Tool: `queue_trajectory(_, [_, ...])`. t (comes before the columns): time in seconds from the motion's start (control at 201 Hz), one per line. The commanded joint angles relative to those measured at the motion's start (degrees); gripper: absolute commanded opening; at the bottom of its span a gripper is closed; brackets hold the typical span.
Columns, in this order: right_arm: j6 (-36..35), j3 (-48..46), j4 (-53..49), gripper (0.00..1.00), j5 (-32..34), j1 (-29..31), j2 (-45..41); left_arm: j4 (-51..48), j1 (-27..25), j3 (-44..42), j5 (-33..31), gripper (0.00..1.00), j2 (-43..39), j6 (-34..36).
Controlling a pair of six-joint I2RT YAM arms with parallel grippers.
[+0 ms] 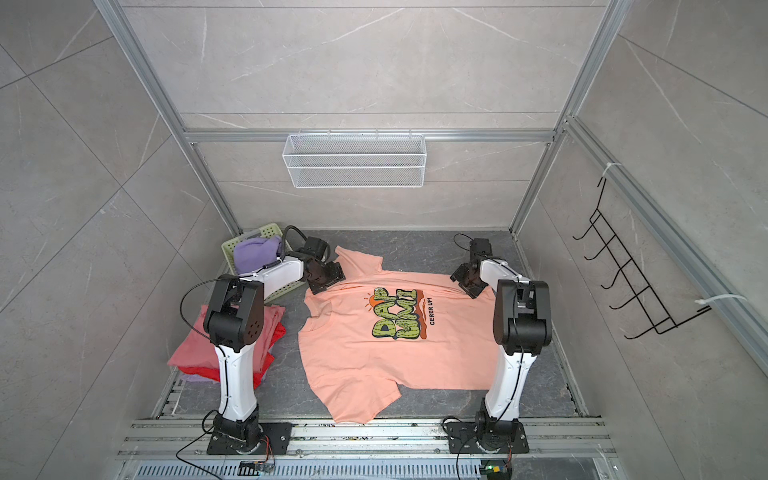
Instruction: Fold and stack the t-shirts
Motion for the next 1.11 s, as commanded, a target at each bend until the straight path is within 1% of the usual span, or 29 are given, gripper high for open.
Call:
queue_trajectory(0.0, [-0.9, 2.7, 0.4, 0.64, 1.7, -0.3, -2.0, -2.0, -0.1, 6.3, -1.3, 0.81, -2.4, 5.0])
queue_trajectory(0.055, [-0.7, 5.5, 0.6, 0.64, 2.1, -0.5, -0.9, -3.1, 0.0, 10.0, -2.2, 0.81, -0.3, 6.4])
queue_trajectory(0.159, [-0.1, 11.6, -0.6, 0.65, 3.4, -0.9, 1.7, -7.3, 0.1, 20.5, -5.0, 0.82, 5.8, 9.4])
queue_trajectory(0.264, [0.2, 15.3, -0.7, 0.65, 5.5, -1.5, 3.8, -10.5, 0.2, 30.3, -7.8, 0.82, 12.0, 12.9])
queue_trajectory(0.279, [0.2, 15.8, -0.7, 0.65, 5.7, -1.7, 4.0, -10.7, 0.1, 31.4, -8.2, 0.82, 12.2, 13.2])
queue_trajectory(0.304, [0.2, 16.3, -0.6, 0.65, 5.8, -1.9, 4.4, -11.0, 0.2, 33.1, -8.6, 0.82, 14.8, 13.8])
queue_trajectory(0.403, [0.3, 18.3, -0.4, 0.65, 5.7, -3.2, 5.8, -11.8, 0.9, 37.4, -9.4, 0.81, 18.2, 15.1])
queue_trajectory(0.478, [0.3, 19.4, -0.5, 0.66, 5.6, -4.2, 6.4, -11.5, 1.5, 38.5, -8.9, 0.81, 19.4, 15.4])
queue_trajectory(0.752, [-1.6, 21.7, -3.4, 0.67, 5.3, -7.6, 8.9, -8.1, 2.0, 37.4, -6.1, 0.81, 22.0, 15.7])
queue_trajectory(0.896, [-3.1, 22.7, -4.9, 0.67, 4.8, -8.4, 10.5, -8.3, 1.9, 36.3, -6.5, 0.80, 23.2, 15.4])
queue_trajectory(1.1, [-3.8, 24.2, -6.4, 0.67, 5.3, -9.4, 12.1, -7.2, 1.8, 37.4, -4.8, 0.75, 25.4, 15.6])
